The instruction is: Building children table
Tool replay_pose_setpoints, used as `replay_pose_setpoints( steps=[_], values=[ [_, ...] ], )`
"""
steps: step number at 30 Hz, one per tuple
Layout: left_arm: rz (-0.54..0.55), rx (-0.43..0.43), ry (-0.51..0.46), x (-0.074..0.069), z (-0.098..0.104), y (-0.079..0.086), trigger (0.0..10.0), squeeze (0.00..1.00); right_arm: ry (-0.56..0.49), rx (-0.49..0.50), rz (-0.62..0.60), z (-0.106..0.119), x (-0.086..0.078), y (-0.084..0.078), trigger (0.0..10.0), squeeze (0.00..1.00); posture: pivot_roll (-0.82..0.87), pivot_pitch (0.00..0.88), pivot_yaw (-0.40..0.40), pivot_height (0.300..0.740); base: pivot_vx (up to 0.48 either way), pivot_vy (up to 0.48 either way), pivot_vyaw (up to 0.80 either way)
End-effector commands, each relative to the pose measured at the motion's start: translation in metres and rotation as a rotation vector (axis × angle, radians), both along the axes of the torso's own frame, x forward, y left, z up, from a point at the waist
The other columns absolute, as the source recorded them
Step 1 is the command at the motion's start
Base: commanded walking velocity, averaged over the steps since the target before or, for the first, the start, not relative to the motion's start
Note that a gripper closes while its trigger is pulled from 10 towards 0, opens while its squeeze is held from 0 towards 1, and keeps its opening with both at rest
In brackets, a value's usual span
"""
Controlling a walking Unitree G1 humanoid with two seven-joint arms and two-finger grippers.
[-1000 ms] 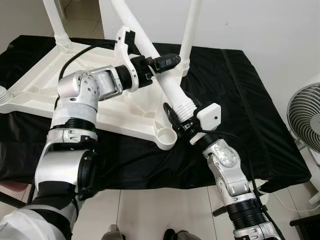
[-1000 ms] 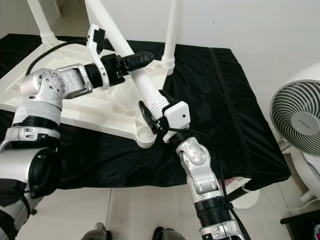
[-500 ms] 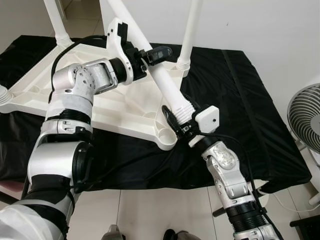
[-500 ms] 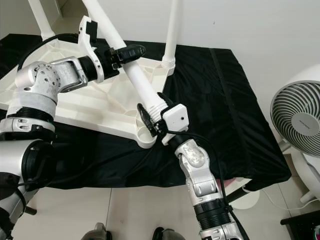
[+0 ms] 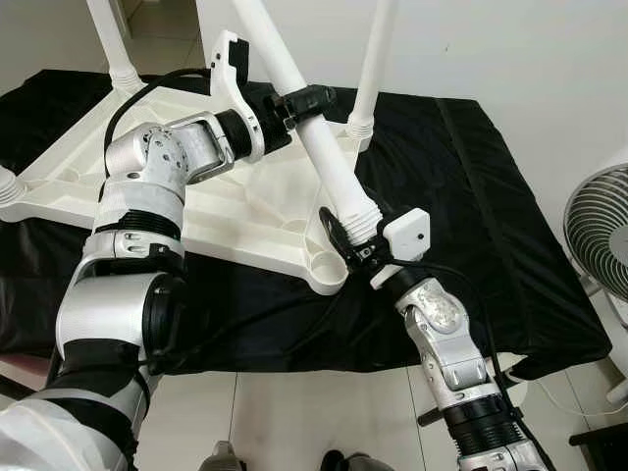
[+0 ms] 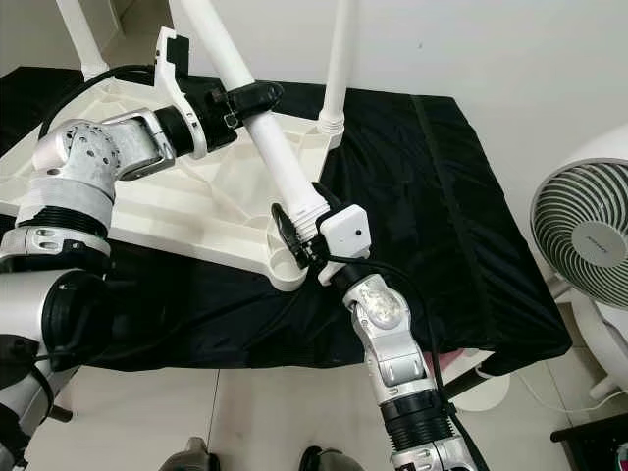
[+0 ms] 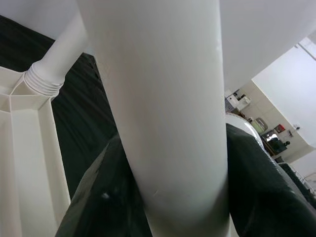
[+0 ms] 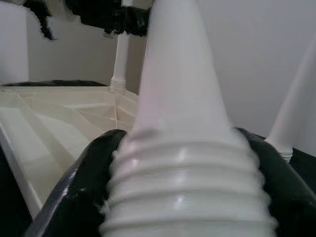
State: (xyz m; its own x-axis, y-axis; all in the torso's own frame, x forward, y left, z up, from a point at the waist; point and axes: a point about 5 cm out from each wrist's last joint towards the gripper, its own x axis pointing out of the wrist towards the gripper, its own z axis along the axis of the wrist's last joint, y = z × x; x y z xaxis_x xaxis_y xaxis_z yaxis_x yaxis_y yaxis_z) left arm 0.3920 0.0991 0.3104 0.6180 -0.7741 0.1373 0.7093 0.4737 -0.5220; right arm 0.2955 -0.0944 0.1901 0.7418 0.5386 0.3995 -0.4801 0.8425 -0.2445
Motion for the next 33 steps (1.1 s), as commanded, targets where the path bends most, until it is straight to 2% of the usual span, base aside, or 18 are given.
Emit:
replay_pose_setpoints(
  steps=[1,14,17,18,20,21,33],
  values=[
    [0.03,0.022,-0.02,0.002,0.006,0.002,10.0,0.0,0.015,0.007,0.012,-0.002,0.0,0.0,10.0,1.0,0.08,0.062,-0.014,0.74,0.0,0.0,0.0],
    [0.055,0.033,-0.002,0.004,0.004,0.007,10.0,0.0,0.03,0.038,0.017,-0.001,-0.001,-0.004,10.0,1.0,0.07,0.072,-0.019,0.74,0.0,0.0,0.0],
    [0.098,0.093,-0.065,0.004,0.004,0.01,10.0,0.0,0.057,0.063,-0.027,-0.001,0.0,-0.009,10.0,1.0,0.08,0.073,-0.015,0.74,0.0,0.0,0.0],
    [0.113,0.102,-0.075,0.004,0.004,0.01,10.0,0.0,0.068,0.062,-0.04,-0.002,0.002,-0.01,10.0,0.84,0.08,0.074,-0.018,0.74,0.0,0.0,0.0],
    [0.122,0.104,-0.078,0.004,0.004,0.011,10.0,0.0,0.075,0.058,-0.047,-0.002,0.002,-0.011,10.0,0.84,0.08,0.073,-0.02,0.74,0.0,0.0,0.0],
    [0.128,0.113,-0.087,0.004,0.003,0.011,10.0,0.0,0.081,0.053,-0.053,-0.003,0.003,-0.012,10.0,0.0,0.08,0.073,-0.02,0.74,0.0,0.0,0.0],
    [0.218,0.203,-0.222,0.001,0.007,0.006,10.0,0.0,0.173,0.027,-0.059,0.0,0.013,-0.011,10.0,0.0,0.09,0.068,-0.034,0.74,0.0,0.0,0.0]
  ],
)
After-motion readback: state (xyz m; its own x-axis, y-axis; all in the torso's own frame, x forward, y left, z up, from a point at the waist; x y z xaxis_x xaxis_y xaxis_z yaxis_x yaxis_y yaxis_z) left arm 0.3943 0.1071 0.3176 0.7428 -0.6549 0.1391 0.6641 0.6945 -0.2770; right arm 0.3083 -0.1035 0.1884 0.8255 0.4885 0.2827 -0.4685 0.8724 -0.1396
